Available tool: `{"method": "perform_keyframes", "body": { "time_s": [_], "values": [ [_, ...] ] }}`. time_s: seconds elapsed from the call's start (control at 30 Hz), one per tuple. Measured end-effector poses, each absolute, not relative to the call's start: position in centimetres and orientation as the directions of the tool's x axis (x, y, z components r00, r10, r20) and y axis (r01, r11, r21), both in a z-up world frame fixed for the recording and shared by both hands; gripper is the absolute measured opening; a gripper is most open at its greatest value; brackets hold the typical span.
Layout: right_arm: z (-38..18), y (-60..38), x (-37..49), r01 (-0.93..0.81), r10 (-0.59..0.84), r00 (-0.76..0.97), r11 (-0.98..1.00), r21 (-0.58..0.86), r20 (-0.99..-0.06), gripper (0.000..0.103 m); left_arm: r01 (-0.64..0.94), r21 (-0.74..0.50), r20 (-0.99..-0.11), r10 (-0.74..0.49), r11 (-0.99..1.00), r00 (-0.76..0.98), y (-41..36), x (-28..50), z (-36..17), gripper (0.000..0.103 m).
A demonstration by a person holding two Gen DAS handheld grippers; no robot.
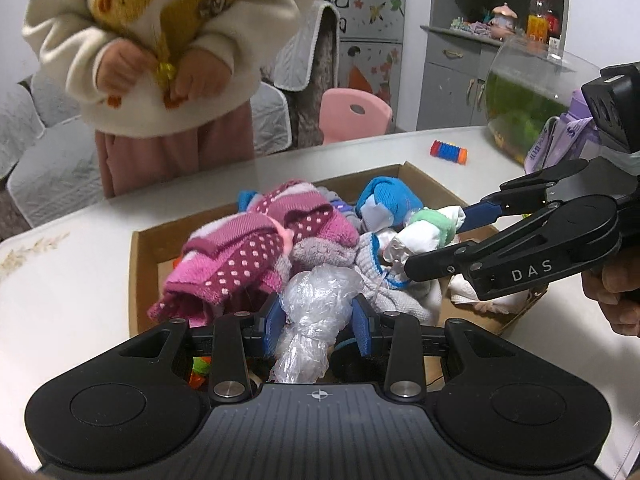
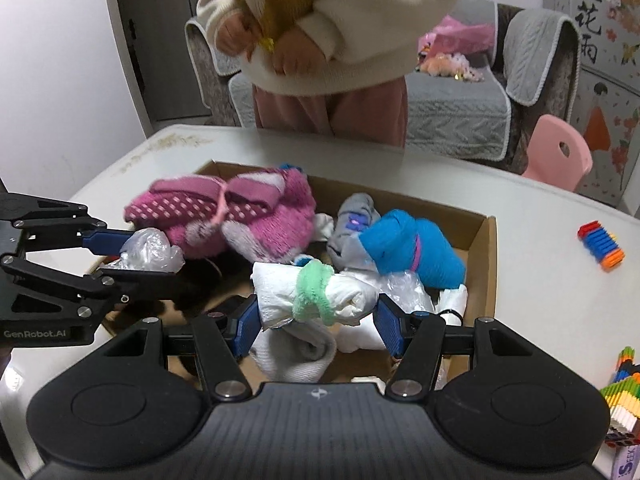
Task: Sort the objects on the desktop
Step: 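Carry both held items over the cardboard box, then lower both held items into the cardboard box and open both grippers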
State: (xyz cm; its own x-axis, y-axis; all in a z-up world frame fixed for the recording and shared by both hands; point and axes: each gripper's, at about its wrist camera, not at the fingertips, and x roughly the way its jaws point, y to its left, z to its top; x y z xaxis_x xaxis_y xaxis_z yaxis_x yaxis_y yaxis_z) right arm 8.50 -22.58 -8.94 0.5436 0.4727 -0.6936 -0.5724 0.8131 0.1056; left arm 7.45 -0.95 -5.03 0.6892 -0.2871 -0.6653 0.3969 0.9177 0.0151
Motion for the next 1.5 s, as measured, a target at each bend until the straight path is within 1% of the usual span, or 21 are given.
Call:
{"method": "perform_keyframes", "body": {
  "time_s": [0.5,0.73,0.93,1.03,1.1,1.17,1.2,1.27,1.33,1.4,1.43,1.5],
  "values": [
    [-9.0,-21.7,8.8,-0.583,0.465,0.544,0.808,0.083,-0.699,0.056,0.410,0.028,-0.685,-0.281,0.912,0.672,-1.7,7.6,-6.1,0.043],
    [-8.9,-22.0,9.4,-0.559,0.446,0.565,0.826,0.076,-0.694,0.056,0.428,0.037,-0.700,-0.283,0.903,0.656,-2.5,7.6,-7.0,0.043],
    [-9.1,-21.8,10.0,-0.554,0.440,0.569,0.829,0.071,-0.695,0.057,0.432,0.024,-0.709,-0.290,0.902,0.643,-2.2,7.5,-7.6,0.044],
    [-9.1,-21.6,10.2,-0.554,0.437,0.570,0.830,0.068,-0.696,0.058,0.432,0.042,-0.707,-0.279,0.901,0.650,-2.3,7.2,-7.5,0.046],
    [-9.0,-21.5,10.1,-0.557,0.434,0.570,0.828,0.061,-0.698,0.058,0.430,0.046,-0.704,-0.276,0.901,0.654,-2.2,7.1,-7.3,0.049],
    [-8.9,-21.4,10.0,-0.557,0.432,0.572,0.828,0.056,-0.697,0.059,0.430,0.043,-0.697,-0.282,0.902,0.660,-2.0,6.9,-7.1,0.059],
    [-8.8,-21.4,10.0,-0.557,0.432,0.574,0.829,0.055,-0.696,0.060,0.427,0.043,-0.691,-0.282,0.903,0.666,-1.9,6.8,-7.0,0.062],
    [-8.8,-21.3,9.9,-0.557,0.430,0.578,0.829,0.049,-0.693,0.063,0.422,0.047,-0.681,-0.280,0.905,0.677,-1.9,6.6,-6.7,0.072],
    [-8.7,-21.2,9.8,-0.555,0.426,0.587,0.831,0.041,-0.689,0.065,0.421,0.048,-0.672,-0.283,0.906,0.684,-1.8,6.3,-6.3,0.072],
    [-8.4,-21.1,9.6,-0.558,0.429,0.590,0.829,0.038,-0.684,0.065,0.425,0.060,-0.660,-0.284,0.903,0.696,-1.8,5.8,-5.8,0.077],
    [-8.3,-21.1,9.4,-0.559,0.430,0.593,0.828,0.035,-0.681,0.068,0.431,0.071,-0.652,-0.285,0.899,0.703,-1.9,5.4,-5.5,0.079],
    [-8.0,-21.2,9.2,-0.559,0.428,0.602,0.829,0.028,-0.674,0.069,0.444,0.083,-0.645,-0.292,0.892,0.706,-1.9,4.7,-5.2,0.080]
  ]
}}
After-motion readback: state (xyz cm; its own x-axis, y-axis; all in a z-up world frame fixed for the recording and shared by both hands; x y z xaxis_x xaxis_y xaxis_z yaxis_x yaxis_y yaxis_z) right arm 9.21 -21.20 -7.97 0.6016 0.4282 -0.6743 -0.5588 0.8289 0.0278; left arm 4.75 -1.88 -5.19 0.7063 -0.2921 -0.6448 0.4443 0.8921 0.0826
